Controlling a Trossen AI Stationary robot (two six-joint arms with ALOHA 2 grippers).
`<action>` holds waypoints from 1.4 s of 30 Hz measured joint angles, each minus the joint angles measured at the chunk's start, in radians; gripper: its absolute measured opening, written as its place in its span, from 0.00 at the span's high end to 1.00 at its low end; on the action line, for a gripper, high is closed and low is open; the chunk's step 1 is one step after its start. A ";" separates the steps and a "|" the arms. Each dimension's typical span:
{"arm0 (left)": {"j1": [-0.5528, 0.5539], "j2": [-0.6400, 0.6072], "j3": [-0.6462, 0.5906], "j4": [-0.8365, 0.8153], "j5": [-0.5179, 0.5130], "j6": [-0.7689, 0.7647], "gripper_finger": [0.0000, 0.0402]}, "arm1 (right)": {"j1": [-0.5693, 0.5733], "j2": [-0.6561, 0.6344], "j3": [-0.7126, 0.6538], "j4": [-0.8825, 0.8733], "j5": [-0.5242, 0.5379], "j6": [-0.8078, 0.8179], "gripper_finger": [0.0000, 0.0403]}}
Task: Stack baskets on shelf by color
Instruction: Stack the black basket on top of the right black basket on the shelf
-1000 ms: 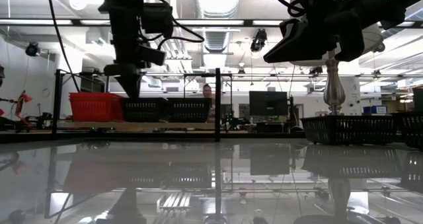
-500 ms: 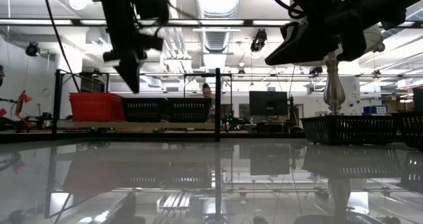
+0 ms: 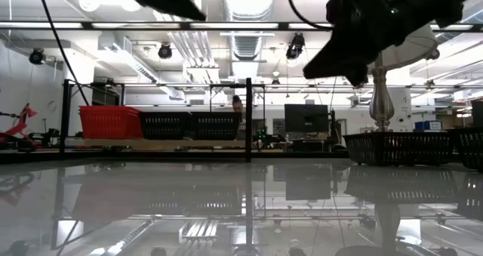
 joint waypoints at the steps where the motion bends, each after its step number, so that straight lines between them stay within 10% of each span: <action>1: -0.026 -0.003 -0.018 0.048 -0.027 0.021 0.99 | 0.000 0.000 0.021 -0.063 0.000 0.050 0.85; 11: -0.145 -0.012 -0.131 0.184 -0.345 0.058 0.99 | -0.001 0.120 0.350 -1.016 0.313 0.568 0.77; 28: -0.241 -0.110 -0.156 0.176 -0.390 0.003 0.99 | -0.142 0.340 0.406 -1.046 0.209 0.612 0.56; 42: -0.265 -0.124 -0.166 0.176 -0.393 0.002 0.99 | -0.159 0.449 0.405 -1.028 0.151 0.602 0.67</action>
